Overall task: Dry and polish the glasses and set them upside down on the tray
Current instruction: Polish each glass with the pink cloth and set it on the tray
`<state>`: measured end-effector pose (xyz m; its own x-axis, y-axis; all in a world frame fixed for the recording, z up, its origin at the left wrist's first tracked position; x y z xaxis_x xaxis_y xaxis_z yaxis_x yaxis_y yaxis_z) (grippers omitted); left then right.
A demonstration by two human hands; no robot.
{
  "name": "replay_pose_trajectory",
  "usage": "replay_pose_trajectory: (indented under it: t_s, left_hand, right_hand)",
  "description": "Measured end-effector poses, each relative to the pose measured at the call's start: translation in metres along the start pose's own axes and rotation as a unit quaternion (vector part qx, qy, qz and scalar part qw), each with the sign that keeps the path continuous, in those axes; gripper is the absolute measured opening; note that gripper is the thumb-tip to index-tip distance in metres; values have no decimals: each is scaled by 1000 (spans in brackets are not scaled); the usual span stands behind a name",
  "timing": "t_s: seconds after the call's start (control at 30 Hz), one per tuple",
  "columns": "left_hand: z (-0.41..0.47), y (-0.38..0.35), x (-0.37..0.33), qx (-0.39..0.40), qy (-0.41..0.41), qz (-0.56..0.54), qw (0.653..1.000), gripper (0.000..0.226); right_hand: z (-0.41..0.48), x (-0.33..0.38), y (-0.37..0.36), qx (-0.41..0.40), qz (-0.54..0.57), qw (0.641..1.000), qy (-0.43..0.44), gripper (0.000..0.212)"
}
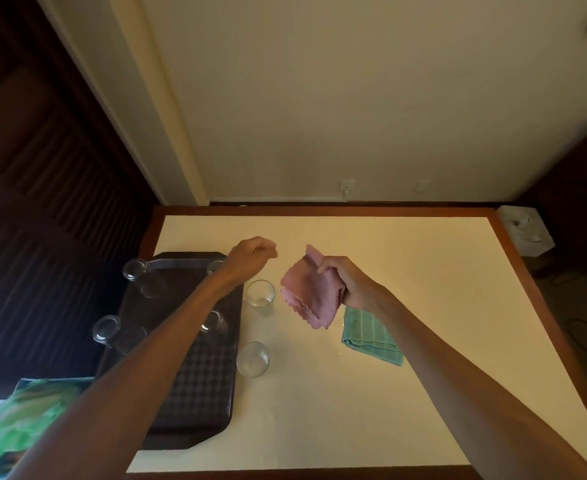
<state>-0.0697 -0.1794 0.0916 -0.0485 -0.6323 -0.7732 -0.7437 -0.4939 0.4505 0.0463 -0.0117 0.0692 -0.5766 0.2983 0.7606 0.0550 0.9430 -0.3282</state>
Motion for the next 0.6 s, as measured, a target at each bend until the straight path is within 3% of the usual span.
replay_pose_trajectory:
  t_s: [0.07, 0.13, 0.27, 0.33, 0.47, 0.6]
  left_hand:
    - [-6, -4, -14, 98, 7, -68, 993, 36]
    - [-11, -7, -20, 132, -3, -40, 990, 33]
    - [-20, 2, -25, 93, -33, -67, 993, 27]
    - [-22, 10, -25, 84, -32, -95, 991, 22]
    - [-21, 36, -17, 20, -18, -141, 990, 22]
    - [-25, 53, -16, -53, -18, -144, 988, 42]
  right_hand:
    - [-1, 9, -6, 2, -39, 999, -8, 23]
    - [-4, 20, -16, 24, -55, 998, -5, 24]
    - [-15, 39, -28, 62, -59, 996, -12, 24]
    - [-14, 44, -25, 67, -56, 996, -1, 13]
    - [-8, 57, -15, 11, -71, 997, 15, 10]
    - [-4, 68, -16, -46, -46, 996, 54, 37]
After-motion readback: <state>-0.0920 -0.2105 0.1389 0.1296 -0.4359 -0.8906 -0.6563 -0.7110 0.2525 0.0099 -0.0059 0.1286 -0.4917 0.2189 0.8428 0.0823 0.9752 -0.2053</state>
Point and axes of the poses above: each hand's wrist, its own z-axis towards the middle knuckle, its own y-axis out of the back of the hand, x = y × z, the point moved 5 cm from there along z, towards the middle knuckle, and after that the axes turned 10 degrees about x, right-handed, at the moved point
